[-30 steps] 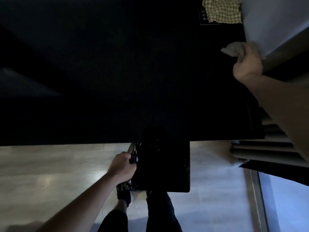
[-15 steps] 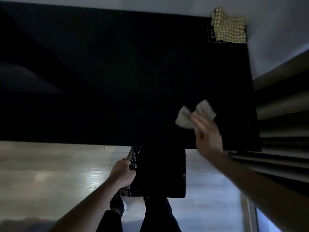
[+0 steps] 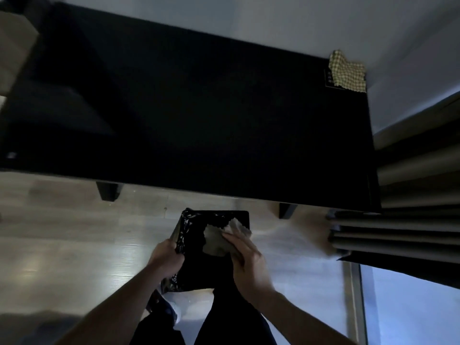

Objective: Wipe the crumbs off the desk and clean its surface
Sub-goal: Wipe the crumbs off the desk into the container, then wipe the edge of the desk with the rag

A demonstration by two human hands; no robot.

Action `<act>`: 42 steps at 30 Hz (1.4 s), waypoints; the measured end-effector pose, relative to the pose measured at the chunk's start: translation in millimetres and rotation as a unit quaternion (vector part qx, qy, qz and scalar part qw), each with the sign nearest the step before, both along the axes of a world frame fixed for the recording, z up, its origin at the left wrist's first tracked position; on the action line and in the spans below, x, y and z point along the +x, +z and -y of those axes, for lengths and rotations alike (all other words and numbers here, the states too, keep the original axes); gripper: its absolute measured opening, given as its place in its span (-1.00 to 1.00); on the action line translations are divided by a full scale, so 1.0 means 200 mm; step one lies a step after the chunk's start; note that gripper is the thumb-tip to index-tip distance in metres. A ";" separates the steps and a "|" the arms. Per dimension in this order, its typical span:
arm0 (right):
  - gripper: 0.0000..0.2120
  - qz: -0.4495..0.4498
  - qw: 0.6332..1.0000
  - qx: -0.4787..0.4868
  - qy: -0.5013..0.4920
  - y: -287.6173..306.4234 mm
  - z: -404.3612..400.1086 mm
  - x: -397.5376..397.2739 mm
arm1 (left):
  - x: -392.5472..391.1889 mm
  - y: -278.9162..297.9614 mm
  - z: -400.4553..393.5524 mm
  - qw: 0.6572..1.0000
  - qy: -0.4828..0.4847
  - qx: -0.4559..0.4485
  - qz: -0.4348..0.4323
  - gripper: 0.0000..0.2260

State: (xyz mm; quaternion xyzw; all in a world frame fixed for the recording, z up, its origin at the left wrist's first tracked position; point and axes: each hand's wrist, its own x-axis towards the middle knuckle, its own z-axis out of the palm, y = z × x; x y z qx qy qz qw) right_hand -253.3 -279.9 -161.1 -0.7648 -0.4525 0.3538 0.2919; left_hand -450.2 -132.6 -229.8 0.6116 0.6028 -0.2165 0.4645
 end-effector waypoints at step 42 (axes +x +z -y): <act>-0.57 -0.081 0.989 -0.013 0.125 0.44 -2.38 -1.68 | -2.83 0.59 -2.17 0.963 0.141 0.132 -0.187 -0.90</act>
